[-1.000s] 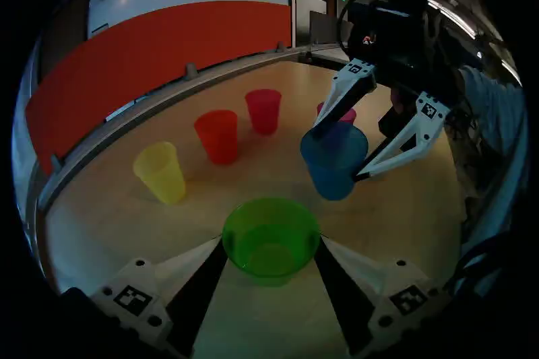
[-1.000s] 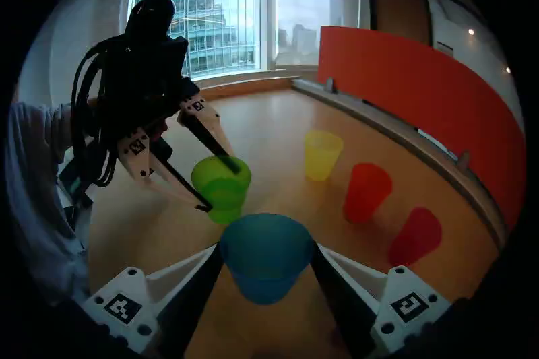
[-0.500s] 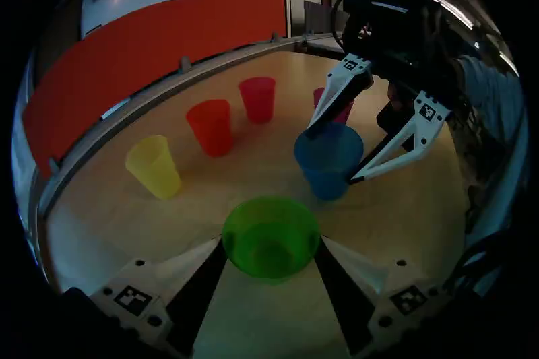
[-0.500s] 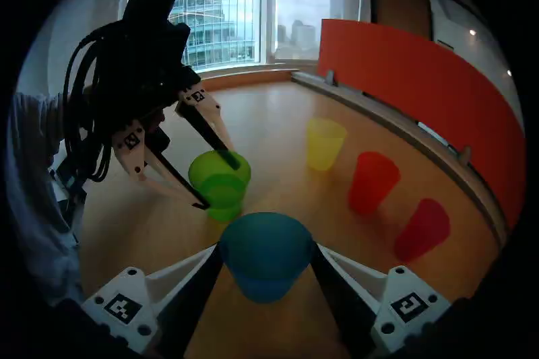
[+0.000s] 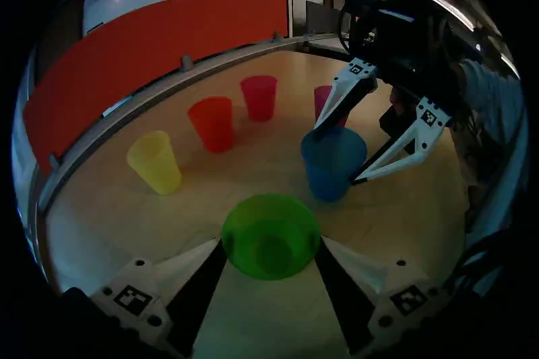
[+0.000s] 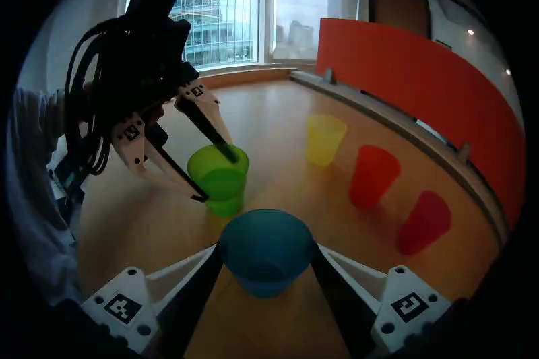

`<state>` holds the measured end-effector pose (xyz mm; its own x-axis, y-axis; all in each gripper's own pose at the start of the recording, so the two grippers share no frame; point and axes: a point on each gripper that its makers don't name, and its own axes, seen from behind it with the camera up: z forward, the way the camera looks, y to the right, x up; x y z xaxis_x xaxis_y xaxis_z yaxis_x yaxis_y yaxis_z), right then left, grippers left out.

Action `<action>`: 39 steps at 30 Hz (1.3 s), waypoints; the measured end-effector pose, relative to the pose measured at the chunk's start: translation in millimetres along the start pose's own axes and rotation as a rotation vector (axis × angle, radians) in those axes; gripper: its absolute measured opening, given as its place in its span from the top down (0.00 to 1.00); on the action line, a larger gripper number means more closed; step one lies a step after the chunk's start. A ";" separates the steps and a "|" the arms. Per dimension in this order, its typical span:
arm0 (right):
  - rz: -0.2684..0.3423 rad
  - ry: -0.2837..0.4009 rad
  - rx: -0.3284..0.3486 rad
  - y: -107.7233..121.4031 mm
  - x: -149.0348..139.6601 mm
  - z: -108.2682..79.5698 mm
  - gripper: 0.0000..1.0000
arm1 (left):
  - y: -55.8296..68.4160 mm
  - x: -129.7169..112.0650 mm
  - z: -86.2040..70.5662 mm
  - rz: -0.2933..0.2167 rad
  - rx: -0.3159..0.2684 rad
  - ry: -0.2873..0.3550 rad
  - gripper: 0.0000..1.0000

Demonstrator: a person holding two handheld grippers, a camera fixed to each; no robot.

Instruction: Pour water

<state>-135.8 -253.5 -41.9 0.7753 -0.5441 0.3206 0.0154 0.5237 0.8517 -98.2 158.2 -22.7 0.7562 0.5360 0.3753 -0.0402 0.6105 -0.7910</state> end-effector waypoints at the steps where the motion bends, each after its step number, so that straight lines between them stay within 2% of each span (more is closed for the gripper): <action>1: -0.002 -0.003 -0.002 -0.2 -1.8 -1.2 0.06 | -0.1 -0.6 -0.3 -0.003 0.000 -0.001 0.14; 13: 0.009 -0.011 -0.019 2.4 -9.3 -7.8 0.06 | -2.4 -2.9 -1.1 0.000 0.010 -0.018 0.12; 17: 0.011 -0.016 -0.022 3.3 -10.2 -8.6 0.05 | -1.6 -1.7 -1.4 0.004 0.011 -0.015 0.07; 19: 0.015 -0.021 -0.025 4.0 -11.7 -9.2 0.01 | -0.1 -1.5 -1.8 0.003 0.007 -0.016 0.01; 23: 0.022 -0.027 -0.030 5.2 -13.8 -11.0 0.00 | -0.2 -3.0 -2.5 0.003 0.009 -0.023 0.00; 32: 0.014 -0.031 -0.041 5.7 -18.9 -25.7 0.00 | -1.2 -13.2 -8.1 -0.003 0.021 -0.037 0.00; 39: 0.004 -0.035 -0.058 5.1 -25.8 -41.5 0.00 | -4.1 -20.5 -19.8 -0.012 0.044 -0.038 0.00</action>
<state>-129.5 -209.5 -63.0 0.7529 -0.5642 0.3389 0.0502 0.5626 0.8252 -100.6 133.2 -36.7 0.7314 0.5496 0.4038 -0.0601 0.6418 -0.7645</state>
